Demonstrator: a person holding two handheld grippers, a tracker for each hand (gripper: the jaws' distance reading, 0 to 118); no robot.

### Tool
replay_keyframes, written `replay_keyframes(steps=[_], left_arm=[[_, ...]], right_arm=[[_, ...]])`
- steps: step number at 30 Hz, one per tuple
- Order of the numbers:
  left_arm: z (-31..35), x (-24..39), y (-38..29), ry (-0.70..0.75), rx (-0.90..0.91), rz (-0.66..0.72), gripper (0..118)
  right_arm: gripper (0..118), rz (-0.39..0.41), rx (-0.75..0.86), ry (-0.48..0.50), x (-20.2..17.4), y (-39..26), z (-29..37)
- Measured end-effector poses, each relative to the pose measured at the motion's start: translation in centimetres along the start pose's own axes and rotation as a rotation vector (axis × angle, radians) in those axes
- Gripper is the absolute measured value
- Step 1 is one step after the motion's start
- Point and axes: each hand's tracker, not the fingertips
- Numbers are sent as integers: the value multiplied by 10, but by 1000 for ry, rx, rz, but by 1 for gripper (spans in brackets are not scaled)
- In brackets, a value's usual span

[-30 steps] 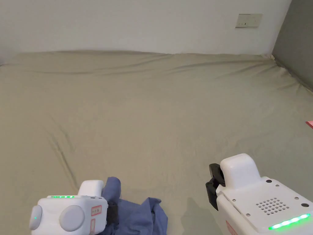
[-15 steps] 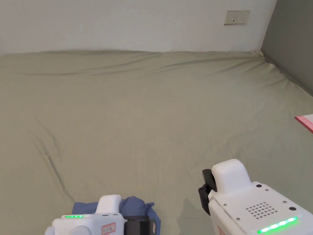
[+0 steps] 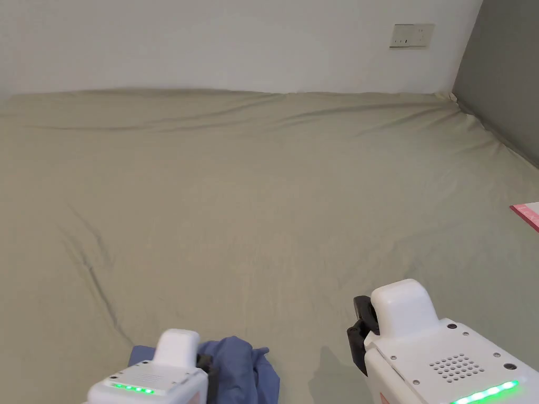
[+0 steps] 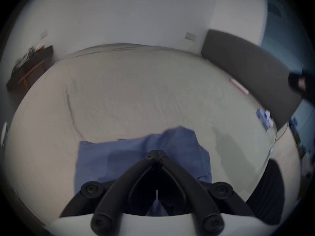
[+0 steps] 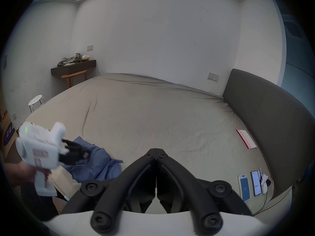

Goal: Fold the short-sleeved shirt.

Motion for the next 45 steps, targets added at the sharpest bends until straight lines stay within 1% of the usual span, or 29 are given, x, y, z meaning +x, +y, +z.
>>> replay_keyframes(steps=[2, 3, 7, 9, 11, 13, 15, 17, 18, 20, 22, 25, 26, 28, 31, 33, 36, 39, 42, 44, 45], left_arm=[[-21, 19, -10, -17, -52, -40, 0], [-29, 29, -15, -3, -62, -57, 0], [-31, 61, -26, 37, -20, -91, 0], [-31, 70, -26, 18, -25, -90, 0], [-31, 77, -29, 49, -8, -102, 0], [-29, 78, -29, 46, -1, -102, 0], [-26, 81, -32, -16, 1, -82, 0], [-21, 85, -34, -99, 13, -97, 0], [-17, 87, -36, -167, 25, -90, 0], [-9, 91, -37, -355, 3, -35, 0], [6, 90, -38, -426, 26, 10, 0], [31, 63, -31, -414, 112, 61, 0], [39, 48, -28, -390, 143, 84, 0], [53, 14, -21, -294, 210, 111, 0], [73, -45, -15, -128, 268, 206, 0], [81, -76, -16, -63, 300, 278, 0], [91, -113, -22, 9, 296, 301, 0], [95, -140, -30, 13, 270, 312, 0], [89, -155, -38, -33, 198, 346, 0], [82, -162, -44, -71, 163, 381, 0], [77, -165, -46, -92, 138, 398, 0]], right_arm=[[3, -4, -4, -2, 1, -2, 2], [3, -7, -6, -3, 2, -3, 3], [3, -14, -14, -16, 8, -8, 7], [3, -18, -24, -20, 11, -11, 7], [3, -20, -34, -25, 13, -14, 5], [3, -16, -44, -29, 13, -16, 3], [3, -18, -48, -29, 13, -16, 2], [3, -22, -49, -25, 12, -14, -2], [3, -21, -47, -23, 10, -13, -3], [3, -16, -44, -21, 7, -11, -5], [3, -5, -41, -15, 4, -8, -6], [3, 15, -38, -4, -2, -4, -10], [3, 21, -39, 3, -5, -3, -12], [3, 28, -39, 21, -12, 0, -18], [3, 28, -48, 90, -29, 0, -34], [3, 32, -83, 156, -41, -5, -51], [3, 82, -174, 218, -66, -23, -82], [3, 151, -290, 299, -92, -49, -114], [3, 155, -476, 382, -113, -78, -146], [2, 234, -527, 336, -126, -96, -158], [2, 270, -439, 302, -127, -96, -154]])
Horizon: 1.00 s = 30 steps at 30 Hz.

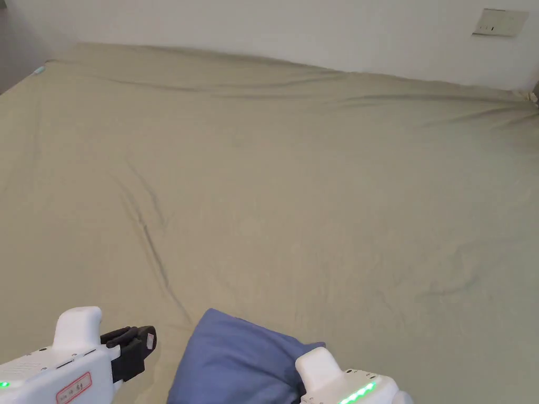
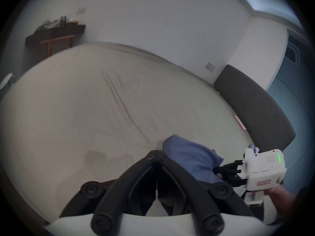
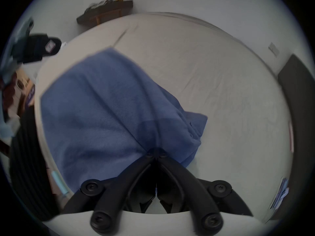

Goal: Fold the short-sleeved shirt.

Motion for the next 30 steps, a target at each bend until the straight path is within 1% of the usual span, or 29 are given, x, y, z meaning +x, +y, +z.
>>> replay_keyframes(steps=[1, 2, 4, 6, 7, 8, 10, 12, 14, 15, 16, 17, 18, 19, 20, 21, 22, 23, 24, 25, 26, 27, 28, 30], left_arm=[[-3, -4, -1, -17, -18, 17, 1], [-8, -8, -1, -41, -35, 42, 12], [-20, -18, 0, -125, -111, 111, 61], [-39, -24, 1, -215, -186, 171, 104], [-49, -28, 2, -256, -220, 206, 113], [-58, -29, 2, -287, -238, 235, 116], [-80, -32, 3, -383, -302, 310, 116], [-102, -33, 0, -441, -373, 393, 116], [-127, -31, -6, -512, -450, 469, 116], [-138, -29, -12, -552, -484, 517, 113], [-144, -26, -16, -596, -479, 568, 107], [-150, -21, -20, -657, -459, 625, 95], [-153, -14, -22, -620, -479, 633, 66], [-154, -10, -24, -562, -479, 595, 66], [-154, -6, -23, -443, -484, 481, 52], [-154, 0, -23, -345, -482, 366, 32], [-151, 1, -21, -445, -448, 396, 31], [-143, 3, -18, -414, -461, 404, 31], [-138, 8, -15, -335, -462, 340, 31], [-133, 15, -11, -314, -450, 267, 31], [-127, 24, -7, -268, -437, 165, 31], [-121, 32, -2, -213, -433, 68, 31], [-117, 39, 1, -192, -427, 8, 31], [-105, 51, 3, -161, -392, -59, 31]], right_arm=[[2, -4, 10, 6, 1, 3, 5], [2, -18, -17, 24, 3, 6, 6], [2, -25, -18, 45, 9, 3, 6], [2, -34, -2, 78, 15, 0, 6], [2, -45, 5, 94, 18, -1, 6], [2, -54, 10, 106, 20, -3, 6], [2, -80, 25, 131, 25, -6, 4], [2, -126, 29, 149, 28, -8, 4], [2, -137, 32, 153, 29, -8, 4], [2, -136, 34, 153, 29, -9, 3], [2, -134, 37, 153, 28, -9, 3], [2, -127, 38, 150, 28, -9, 3], [2, -115, 37, 143, 26, -9, 3], [2, -108, 38, 139, 25, -9, 3], [2, -103, 37, 134, 24, -8, 4], [2, -102, 36, 132, 24, -8, 4], [2, -99, 31, 131, 24, -7, 4], [2, -96, 32, 132, 25, -5, 8], [2, -93, 26, 137, 27, -2, 11], [2, -92, 21, 138, 29, 1, 15], [3, -97, 32, 122, 31, 3, 23], [3, -106, 80, 81, 34, 7, 32], [3, -116, 121, 53, 37, 11, 42], [3, -140, 210, 7, 46, 22, 68]])
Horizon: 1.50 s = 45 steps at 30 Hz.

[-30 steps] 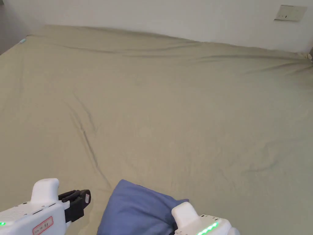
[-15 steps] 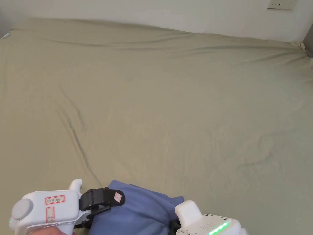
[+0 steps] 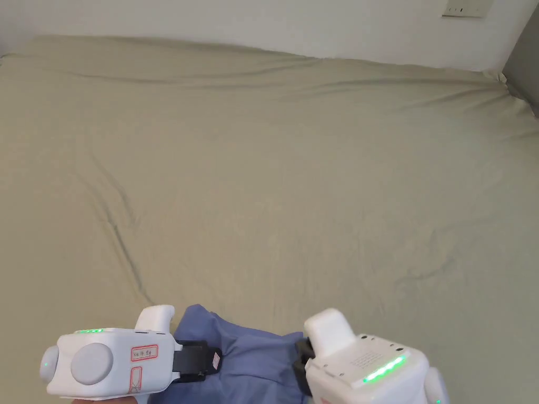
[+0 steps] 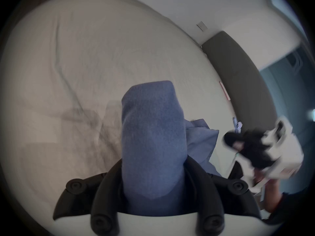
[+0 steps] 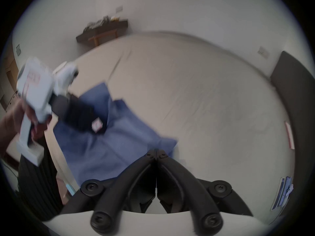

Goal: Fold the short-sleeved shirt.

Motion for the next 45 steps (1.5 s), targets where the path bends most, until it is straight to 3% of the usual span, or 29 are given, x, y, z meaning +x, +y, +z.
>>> replay_keyframes(steps=[7, 15, 30, 33, 41, 45], left_arm=[[37, 29, -5, 184, 86, -202, 31], [82, -2, -13, 402, 112, -249, 31], [179, -175, -26, 859, 126, -132, 31], [194, -211, -22, 906, 119, -91, 31], [231, -286, 0, 1085, 16, -180, 31], [244, -318, 6, 1125, -51, -103, 31]], right_arm=[[3, 29, 285, -212, 7, 55, 80], [3, 21, 458, -356, -16, 78, 118], [3, 44, 481, -345, -70, 98, 92], [3, 61, 460, -341, -78, 100, 80], [3, 79, 383, -320, -90, 107, 49], [3, 93, 360, -312, -92, 110, 39]])
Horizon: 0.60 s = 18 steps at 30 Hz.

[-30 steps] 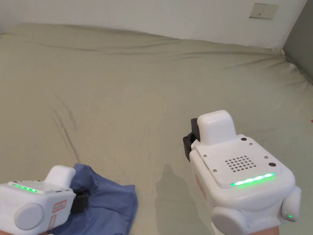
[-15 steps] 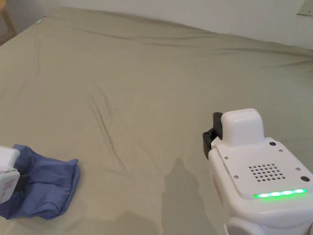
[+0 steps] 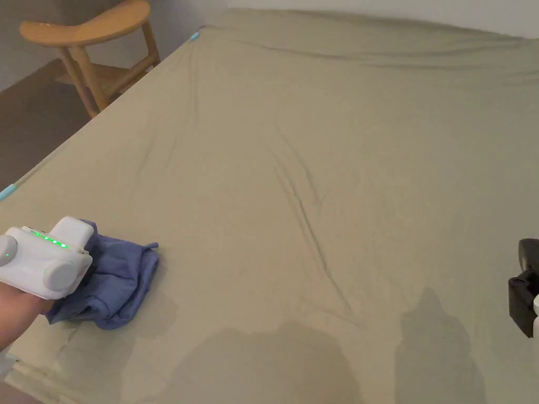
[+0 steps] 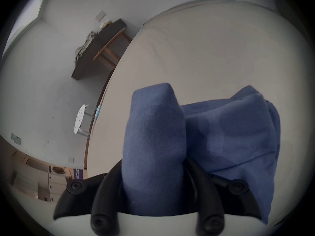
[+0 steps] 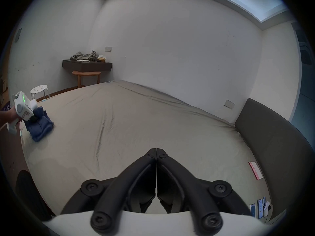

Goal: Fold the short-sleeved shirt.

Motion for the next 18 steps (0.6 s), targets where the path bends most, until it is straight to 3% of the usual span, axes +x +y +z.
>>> replay_keyframes(steps=[7, 8, 9, 10, 11, 13, 14, 18], left_arm=[[-6, -35, 10, 16, -29, 22, 32], [0, -38, 13, 23, -16, 36, 46], [13, -43, 18, 64, 32, 59, 89], [29, -48, 24, 63, 88, 93, 117], [49, -52, 30, 47, 231, 135, 114], [86, -56, 47, 67, 198, 163, 113], [111, -55, 55, 76, 268, 206, 113], [222, -44, 74, -66, 619, 340, 116]], right_arm=[[3, -8, -4, 1, 13, 3, 2], [3, -18, 0, 0, 17, 3, 4], [3, -25, 5, -4, 21, 4, 7], [3, -30, 11, -7, 25, 5, 9], [3, -34, 18, -12, 28, 6, 12], [3, -42, 46, -23, 36, 9, 20], [3, -44, 61, -29, 41, 11, 25], [3, -51, 125, -52, 59, 24, 47]])
